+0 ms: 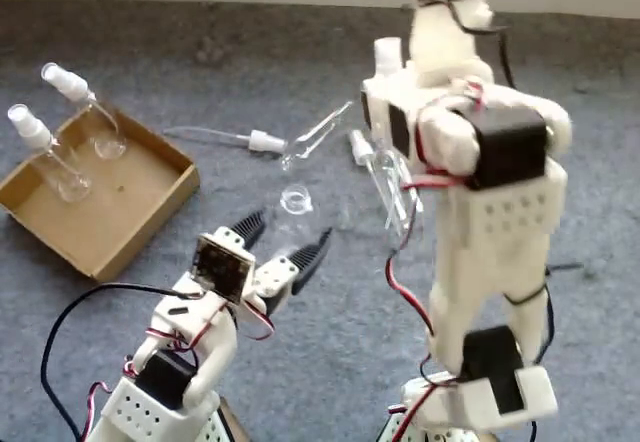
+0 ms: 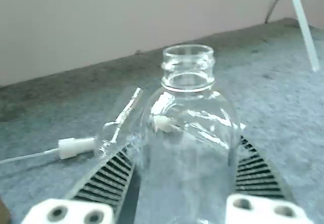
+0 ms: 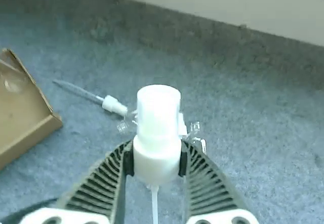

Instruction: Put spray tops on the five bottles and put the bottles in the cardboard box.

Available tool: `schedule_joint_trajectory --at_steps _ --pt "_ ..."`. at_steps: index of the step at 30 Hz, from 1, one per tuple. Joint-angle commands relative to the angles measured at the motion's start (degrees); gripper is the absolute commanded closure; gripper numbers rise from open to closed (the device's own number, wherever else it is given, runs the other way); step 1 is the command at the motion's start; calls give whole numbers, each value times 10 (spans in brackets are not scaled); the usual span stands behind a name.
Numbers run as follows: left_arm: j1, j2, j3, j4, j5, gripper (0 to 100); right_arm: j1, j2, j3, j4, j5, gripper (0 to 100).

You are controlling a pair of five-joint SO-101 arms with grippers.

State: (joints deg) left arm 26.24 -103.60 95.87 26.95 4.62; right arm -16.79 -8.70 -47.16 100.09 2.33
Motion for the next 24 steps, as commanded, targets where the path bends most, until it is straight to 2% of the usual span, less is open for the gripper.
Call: schedule_joint_trajectory --at_steps 1,12,19,24 --pt "63 -3 14 32 -5 880 0 -80 -2 10 -25 991" --pt "128 -3 14 55 -5 880 -1 -224 13 11 -107 991" --pt "127 -3 14 50 -5 880 -79 -314 175 -12 -106 991" --pt "128 -3 14 49 -5 880 -83 -422 306 -81 -106 991"
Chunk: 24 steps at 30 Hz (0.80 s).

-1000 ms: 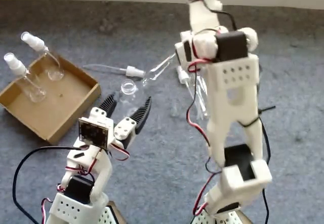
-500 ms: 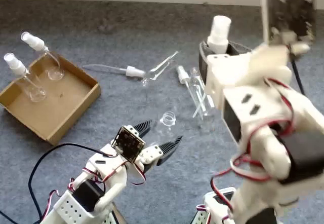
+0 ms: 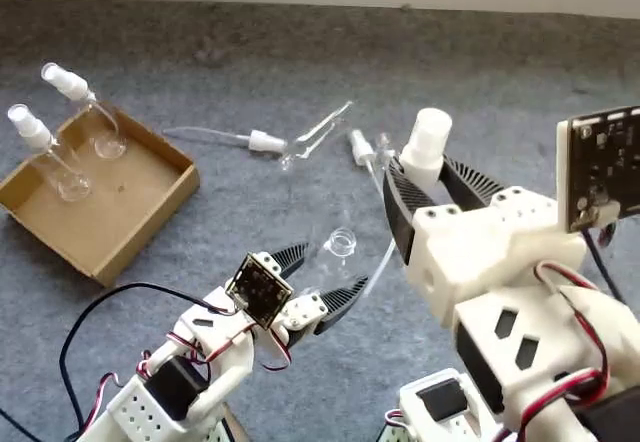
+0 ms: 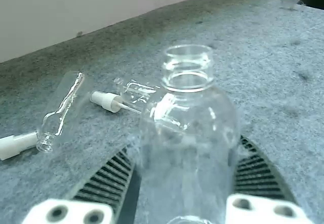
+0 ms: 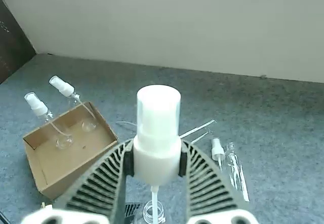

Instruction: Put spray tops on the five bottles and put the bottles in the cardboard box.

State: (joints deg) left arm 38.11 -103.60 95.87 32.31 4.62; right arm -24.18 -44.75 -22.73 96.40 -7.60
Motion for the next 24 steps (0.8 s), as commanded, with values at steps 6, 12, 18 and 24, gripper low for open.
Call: schedule_joint_trajectory --at_steps 6,12,18,24 --pt "36 -3 14 -37 -3 880 -7 -187 272 -205 47 991" --pt "114 -3 14 -39 -4 881 4 -253 408 -271 56 991" --pt "122 -3 14 -39 -5 881 58 -255 415 -273 57 990" --pt "121 1 14 -38 -5 881 59 -255 398 -280 67 988"
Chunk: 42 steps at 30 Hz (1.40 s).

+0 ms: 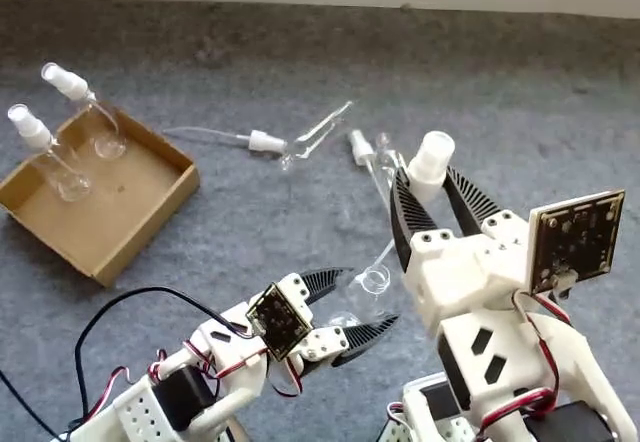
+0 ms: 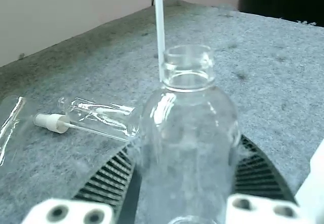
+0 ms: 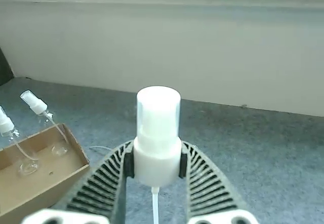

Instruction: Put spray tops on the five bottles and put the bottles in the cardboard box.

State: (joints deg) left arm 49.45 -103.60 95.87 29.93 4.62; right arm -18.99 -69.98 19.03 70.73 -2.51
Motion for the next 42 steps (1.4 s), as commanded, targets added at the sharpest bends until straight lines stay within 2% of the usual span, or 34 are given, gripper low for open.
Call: schedule_joint_trajectory --at_steps 1,14,19,26,33,38,42 --pt "7 1 14 -14 -5 881 7 -1 -32 -24 29 988" --pt "7 0 14 11 -5 881 7 -6 -85 -22 41 988" --pt "6 -3 14 8 -5 881 6 -6 -86 20 40 988" --pt "6 -3 14 8 -5 881 3 -6 -86 26 -4 988" --pt "6 -3 14 8 -5 881 -92 -6 -85 69 -1 988" --pt "6 -3 14 7 -5 881 -97 -7 -81 74 0 988" --pt "-36 -3 14 7 -4 881 -97 -7 -79 76 0 988"
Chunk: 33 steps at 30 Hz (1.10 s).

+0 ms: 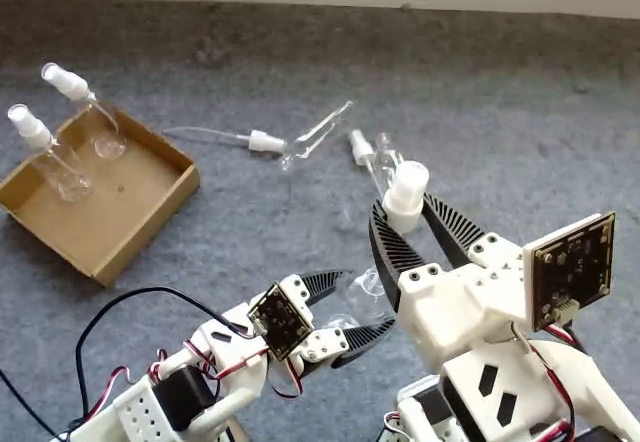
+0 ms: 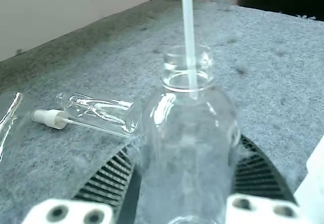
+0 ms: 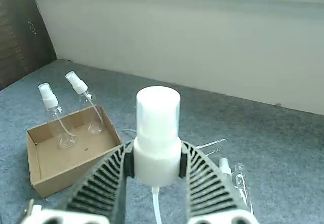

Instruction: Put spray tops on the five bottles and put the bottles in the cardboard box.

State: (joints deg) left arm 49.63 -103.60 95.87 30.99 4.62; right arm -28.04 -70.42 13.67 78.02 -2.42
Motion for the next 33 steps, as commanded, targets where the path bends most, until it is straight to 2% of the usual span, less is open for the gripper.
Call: schedule_joint_trajectory --at_steps 1,6,11,19,24,30,33 --pt "-51 -3 14 -4 -4 881 -7 -2 -25 11 -1 988" --pt "-90 -3 14 -33 -2 881 -9 -2 -25 52 -3 988" --pt "-88 -3 14 -36 -2 881 -10 -2 -21 71 -4 988" --pt "-88 -3 14 -36 -2 881 -10 -2 109 -15 0 988" --pt "-88 -3 14 -36 -3 881 -12 -2 141 -46 -4 988" --pt "-90 -3 14 -36 -4 881 -89 -21 207 -54 -4 988" --pt "-93 -3 14 -36 -3 881 -102 -68 225 -73 0 985"
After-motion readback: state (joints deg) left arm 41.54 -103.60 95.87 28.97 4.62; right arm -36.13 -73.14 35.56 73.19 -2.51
